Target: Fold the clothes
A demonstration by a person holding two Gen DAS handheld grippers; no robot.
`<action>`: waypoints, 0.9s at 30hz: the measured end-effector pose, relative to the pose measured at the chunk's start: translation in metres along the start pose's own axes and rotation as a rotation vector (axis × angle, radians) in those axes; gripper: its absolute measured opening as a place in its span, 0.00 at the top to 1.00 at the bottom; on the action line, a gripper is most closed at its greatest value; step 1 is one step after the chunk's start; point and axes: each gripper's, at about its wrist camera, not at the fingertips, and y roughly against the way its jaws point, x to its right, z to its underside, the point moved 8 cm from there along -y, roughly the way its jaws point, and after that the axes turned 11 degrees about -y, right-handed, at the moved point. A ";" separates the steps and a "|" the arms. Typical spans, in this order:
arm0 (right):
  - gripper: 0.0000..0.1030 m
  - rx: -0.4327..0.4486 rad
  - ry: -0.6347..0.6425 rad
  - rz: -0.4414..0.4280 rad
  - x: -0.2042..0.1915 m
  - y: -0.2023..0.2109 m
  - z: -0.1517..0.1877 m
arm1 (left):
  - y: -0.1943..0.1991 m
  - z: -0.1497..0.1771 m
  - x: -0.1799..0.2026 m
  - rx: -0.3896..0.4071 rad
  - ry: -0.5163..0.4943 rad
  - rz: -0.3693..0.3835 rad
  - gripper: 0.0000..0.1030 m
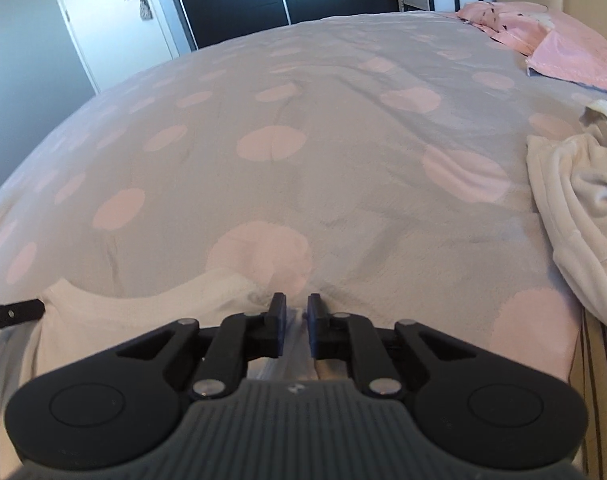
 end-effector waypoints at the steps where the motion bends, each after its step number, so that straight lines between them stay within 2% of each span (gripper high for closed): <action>1: 0.67 0.003 0.003 0.003 0.000 0.005 -0.003 | 0.005 -0.003 0.001 0.016 -0.022 -0.002 0.81; 2: 0.66 0.008 0.015 0.009 0.000 0.010 -0.006 | 0.010 -0.005 0.002 0.031 -0.045 -0.005 0.78; 6: 0.62 0.015 0.056 -0.006 -0.001 0.035 -0.013 | 0.034 -0.013 0.003 0.055 -0.099 0.000 0.78; 14: 0.54 -0.097 0.186 -0.036 -0.017 0.087 0.013 | 0.098 -0.009 0.032 0.040 -0.288 0.003 0.75; 19: 0.53 -0.142 0.211 -0.066 -0.030 0.139 0.036 | 0.154 0.001 0.064 0.033 -0.379 0.020 0.74; 21: 0.50 -0.151 0.218 -0.081 -0.035 0.164 0.046 | 0.177 0.007 0.077 0.038 -0.408 0.026 0.74; 27: 0.45 -0.167 0.222 -0.154 -0.046 0.247 0.081 | 0.254 0.042 0.120 0.032 -0.516 0.071 0.72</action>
